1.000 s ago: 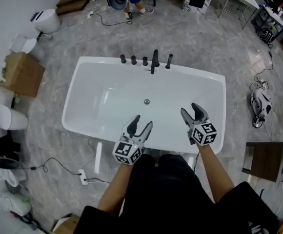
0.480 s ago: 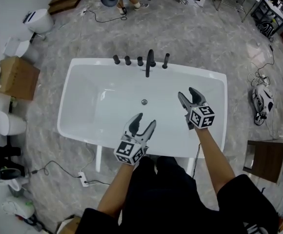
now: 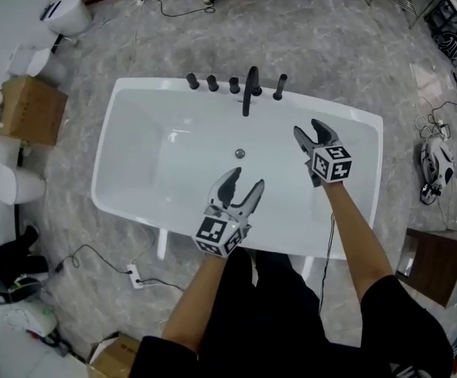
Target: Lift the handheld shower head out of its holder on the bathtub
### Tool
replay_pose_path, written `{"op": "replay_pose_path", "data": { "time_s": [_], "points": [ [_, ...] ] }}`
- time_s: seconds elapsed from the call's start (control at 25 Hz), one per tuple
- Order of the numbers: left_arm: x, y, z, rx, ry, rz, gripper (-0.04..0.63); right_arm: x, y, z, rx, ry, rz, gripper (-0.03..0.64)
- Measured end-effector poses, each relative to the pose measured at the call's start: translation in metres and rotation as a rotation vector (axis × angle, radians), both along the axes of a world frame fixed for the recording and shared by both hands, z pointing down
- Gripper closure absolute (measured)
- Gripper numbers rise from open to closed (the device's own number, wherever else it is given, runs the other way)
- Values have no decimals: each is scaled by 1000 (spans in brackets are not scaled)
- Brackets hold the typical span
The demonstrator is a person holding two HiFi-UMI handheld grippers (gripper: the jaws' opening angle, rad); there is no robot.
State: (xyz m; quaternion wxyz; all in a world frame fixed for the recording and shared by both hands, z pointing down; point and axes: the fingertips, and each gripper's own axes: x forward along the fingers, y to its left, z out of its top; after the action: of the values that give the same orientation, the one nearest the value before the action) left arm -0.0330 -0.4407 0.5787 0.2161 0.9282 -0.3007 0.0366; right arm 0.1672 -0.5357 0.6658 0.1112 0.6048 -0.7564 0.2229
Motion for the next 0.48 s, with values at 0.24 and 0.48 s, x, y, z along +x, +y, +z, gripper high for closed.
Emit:
{"op": "replay_pose_path", "data": {
  "time_s": [0.24,0.48],
  "points": [
    [19,-16,26,7,-5,-19,357,3,-40,34,-5,6,-43,390],
    [36,-31,40,1,-6,-23,357,5,-78,71,-21,13,-71,390]
  ]
}}
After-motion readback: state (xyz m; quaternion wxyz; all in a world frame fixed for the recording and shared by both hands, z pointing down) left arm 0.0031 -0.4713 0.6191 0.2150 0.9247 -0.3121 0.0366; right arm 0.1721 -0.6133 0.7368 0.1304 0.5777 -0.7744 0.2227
